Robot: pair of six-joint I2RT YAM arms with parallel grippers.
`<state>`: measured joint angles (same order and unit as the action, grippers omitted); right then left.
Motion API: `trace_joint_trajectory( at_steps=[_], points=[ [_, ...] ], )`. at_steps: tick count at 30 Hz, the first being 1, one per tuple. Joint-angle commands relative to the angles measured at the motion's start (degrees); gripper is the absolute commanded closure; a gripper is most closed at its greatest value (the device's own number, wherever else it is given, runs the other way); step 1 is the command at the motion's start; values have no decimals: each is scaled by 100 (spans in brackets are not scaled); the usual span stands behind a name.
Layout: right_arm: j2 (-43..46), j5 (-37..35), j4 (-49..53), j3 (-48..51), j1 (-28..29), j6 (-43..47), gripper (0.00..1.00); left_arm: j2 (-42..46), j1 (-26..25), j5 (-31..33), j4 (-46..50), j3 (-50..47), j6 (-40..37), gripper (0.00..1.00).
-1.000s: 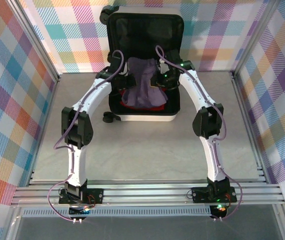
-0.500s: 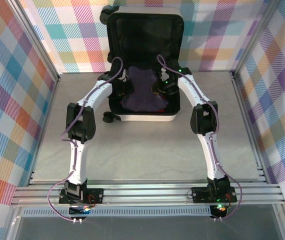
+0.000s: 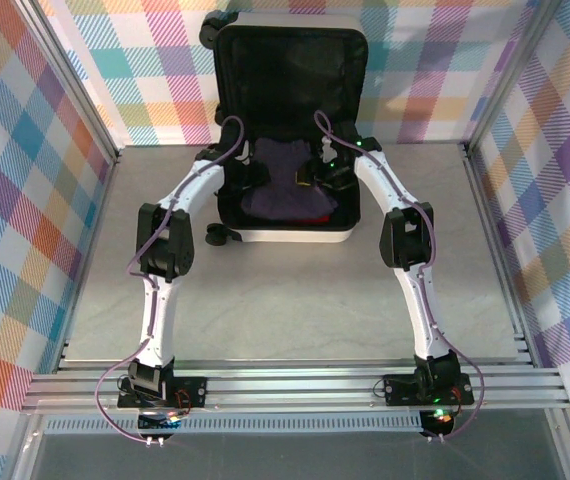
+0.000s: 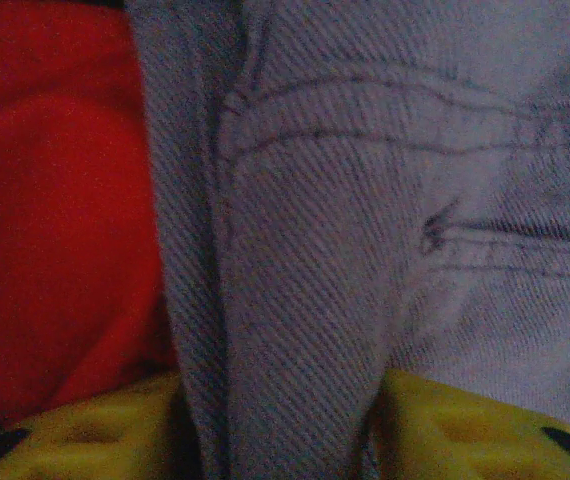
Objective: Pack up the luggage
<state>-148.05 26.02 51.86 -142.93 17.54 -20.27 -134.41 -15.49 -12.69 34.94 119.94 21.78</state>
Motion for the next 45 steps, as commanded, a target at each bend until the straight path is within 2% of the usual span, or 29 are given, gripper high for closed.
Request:
trace_joint_trajectory(
  at_steps=[1, 11, 19, 23, 34, 45],
  points=[
    [292, -492, 33, 115, -273, 189, 27, 349, 151, 328, 204, 286, -125, 46],
    [1111, -694, 18, 196, -306, 382, 13, 1142, 153, 220, 376, 453, -229, 41],
    [1702, -575, -273, 534, -289, 380, 13, 1494, -126, -221, 265, 416, -220, 39],
    [1889, -209, -659, 949, -173, 254, 14, 1465, -333, -390, 83, 360, -136, 38],
    [1311, 289, -1096, 1106, 300, -41, 20, 671, -411, -607, -356, 296, 264, 38],
    [689, -118, -1109, 1153, 252, -190, 25, 100, -394, -9, -119, 245, 263, 39]
  ],
)
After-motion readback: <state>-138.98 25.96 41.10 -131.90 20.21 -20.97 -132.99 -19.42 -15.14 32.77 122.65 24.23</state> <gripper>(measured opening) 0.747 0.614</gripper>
